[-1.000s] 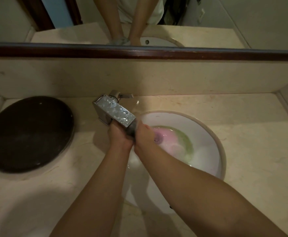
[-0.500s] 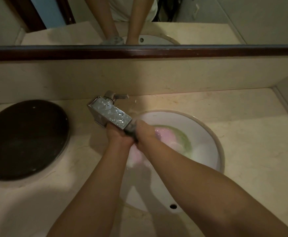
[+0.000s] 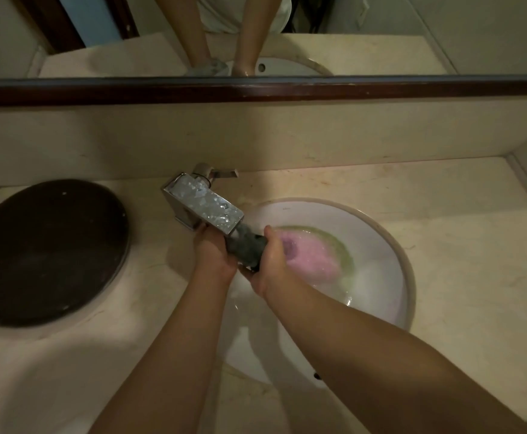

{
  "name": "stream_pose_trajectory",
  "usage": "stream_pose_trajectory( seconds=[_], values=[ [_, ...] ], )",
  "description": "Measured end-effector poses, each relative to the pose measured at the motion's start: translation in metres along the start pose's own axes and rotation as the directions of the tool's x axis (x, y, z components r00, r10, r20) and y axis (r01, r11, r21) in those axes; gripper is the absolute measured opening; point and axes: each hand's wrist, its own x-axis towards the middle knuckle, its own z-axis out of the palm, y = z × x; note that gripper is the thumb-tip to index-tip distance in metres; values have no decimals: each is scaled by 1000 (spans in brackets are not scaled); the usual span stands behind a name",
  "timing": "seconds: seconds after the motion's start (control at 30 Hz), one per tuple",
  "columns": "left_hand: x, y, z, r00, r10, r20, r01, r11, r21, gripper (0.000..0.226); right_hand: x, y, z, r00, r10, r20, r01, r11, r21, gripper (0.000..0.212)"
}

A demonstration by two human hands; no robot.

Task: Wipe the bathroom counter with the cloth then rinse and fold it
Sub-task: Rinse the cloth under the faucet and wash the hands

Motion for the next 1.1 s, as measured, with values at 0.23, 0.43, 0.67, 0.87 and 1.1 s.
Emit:
stream_pose_trajectory(
  seconds=[0.23,0.43,0.67,0.87,1.1],
  values=[
    [2,2,6,997,-71,28,72,997,-25,37,5,12,18,996,-85,3,83,984,160,30],
    [-6,2,11,1000,7,24,-3,987,-158,31,4,1,27,997,-75,22,72,991,114,37],
    [-9,7,10,1000,2,2,-2,978,-211,30,13,1,31,981,-189,-49,179,972,-149,66],
    [-6,6,17,999,-24,-33,15,966,-258,27,12,-14,24,882,-471,-29,291,591,-752,39],
    [-4,9,23,993,-101,-66,85,974,-210,33,8,-18,24,879,-475,41,289,461,-839,45]
  ],
)
